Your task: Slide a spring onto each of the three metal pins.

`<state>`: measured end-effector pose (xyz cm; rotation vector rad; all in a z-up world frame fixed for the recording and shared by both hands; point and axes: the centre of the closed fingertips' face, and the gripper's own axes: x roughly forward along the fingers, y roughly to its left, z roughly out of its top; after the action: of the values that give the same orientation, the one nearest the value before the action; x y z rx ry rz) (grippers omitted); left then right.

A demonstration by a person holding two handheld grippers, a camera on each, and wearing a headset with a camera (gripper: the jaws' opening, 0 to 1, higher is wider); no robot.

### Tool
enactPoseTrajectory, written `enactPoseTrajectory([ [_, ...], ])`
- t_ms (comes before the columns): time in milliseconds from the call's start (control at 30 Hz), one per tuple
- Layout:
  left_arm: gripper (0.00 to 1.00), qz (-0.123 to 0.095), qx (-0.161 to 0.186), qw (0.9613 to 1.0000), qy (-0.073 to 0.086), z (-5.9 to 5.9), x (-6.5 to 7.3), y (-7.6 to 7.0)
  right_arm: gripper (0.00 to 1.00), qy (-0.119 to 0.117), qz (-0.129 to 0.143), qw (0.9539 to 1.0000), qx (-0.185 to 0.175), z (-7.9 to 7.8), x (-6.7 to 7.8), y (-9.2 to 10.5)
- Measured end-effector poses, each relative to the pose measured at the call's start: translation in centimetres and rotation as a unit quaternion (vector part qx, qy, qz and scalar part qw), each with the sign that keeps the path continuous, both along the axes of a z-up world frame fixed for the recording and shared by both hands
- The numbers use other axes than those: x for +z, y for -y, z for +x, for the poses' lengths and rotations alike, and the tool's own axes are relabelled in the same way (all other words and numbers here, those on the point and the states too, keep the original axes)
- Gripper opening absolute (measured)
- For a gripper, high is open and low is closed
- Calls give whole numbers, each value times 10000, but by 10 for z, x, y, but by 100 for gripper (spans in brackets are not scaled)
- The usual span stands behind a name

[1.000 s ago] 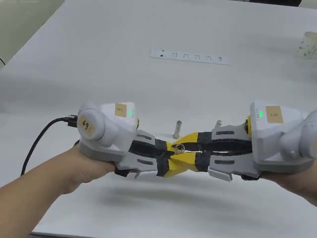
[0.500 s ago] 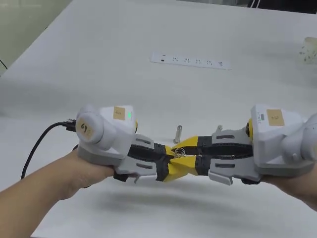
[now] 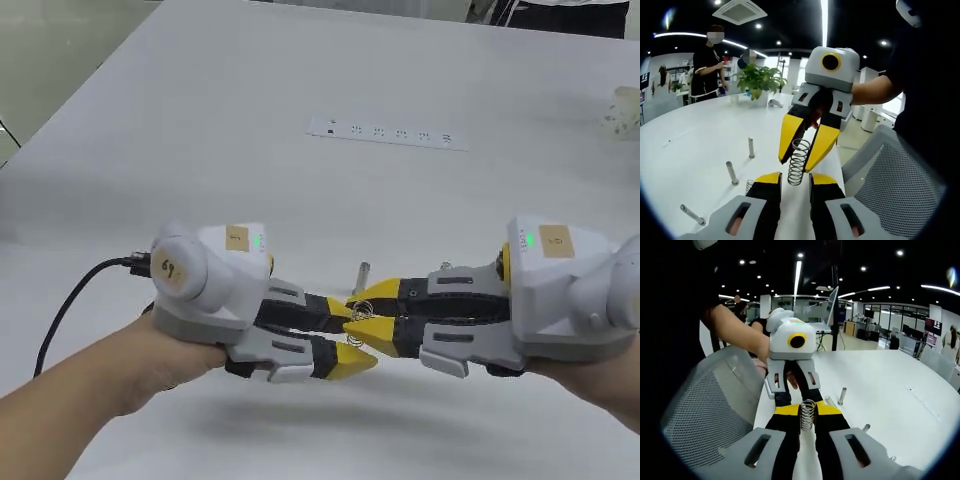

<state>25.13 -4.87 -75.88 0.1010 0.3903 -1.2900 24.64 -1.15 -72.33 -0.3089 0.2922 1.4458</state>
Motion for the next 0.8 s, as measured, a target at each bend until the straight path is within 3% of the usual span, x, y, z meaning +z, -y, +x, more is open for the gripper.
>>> enactPoseTrajectory([
  [300,27,21,353,9994,44,9,2,-19,8,26,31,9999,-92,3,2,0],
  [433,33,-72,546,9985,9,11,6,-29,8,81,28,9999,-143,6,2,2],
  [600,38,-70,751,9971,12,12,7,-45,8,98,7,9998,-193,8,1,5],
  [800,51,-88,1083,9941,21,15,8,-66,8,138,7,9996,-238,9,0,7],
])
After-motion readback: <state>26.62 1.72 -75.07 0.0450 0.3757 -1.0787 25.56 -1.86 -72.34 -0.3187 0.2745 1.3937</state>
